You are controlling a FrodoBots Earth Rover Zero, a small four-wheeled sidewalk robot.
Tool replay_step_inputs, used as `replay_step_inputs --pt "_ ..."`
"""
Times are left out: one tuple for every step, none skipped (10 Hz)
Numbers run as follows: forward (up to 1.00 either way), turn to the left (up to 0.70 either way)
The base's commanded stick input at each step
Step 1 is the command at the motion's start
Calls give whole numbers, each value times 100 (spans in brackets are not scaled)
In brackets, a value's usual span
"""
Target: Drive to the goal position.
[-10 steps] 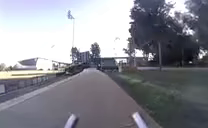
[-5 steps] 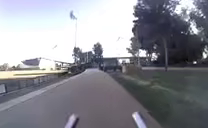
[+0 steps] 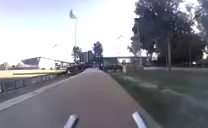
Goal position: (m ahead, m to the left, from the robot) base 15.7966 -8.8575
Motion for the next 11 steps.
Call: replay_step_inputs --pt "100 18" --pt "100 26" --pt "100 33" --pt "100 37" --pt "100 16" --pt "100 0" --pt "100 0" --pt "100 0" --pt "100 0" --pt "100 0" --pt "100 0"
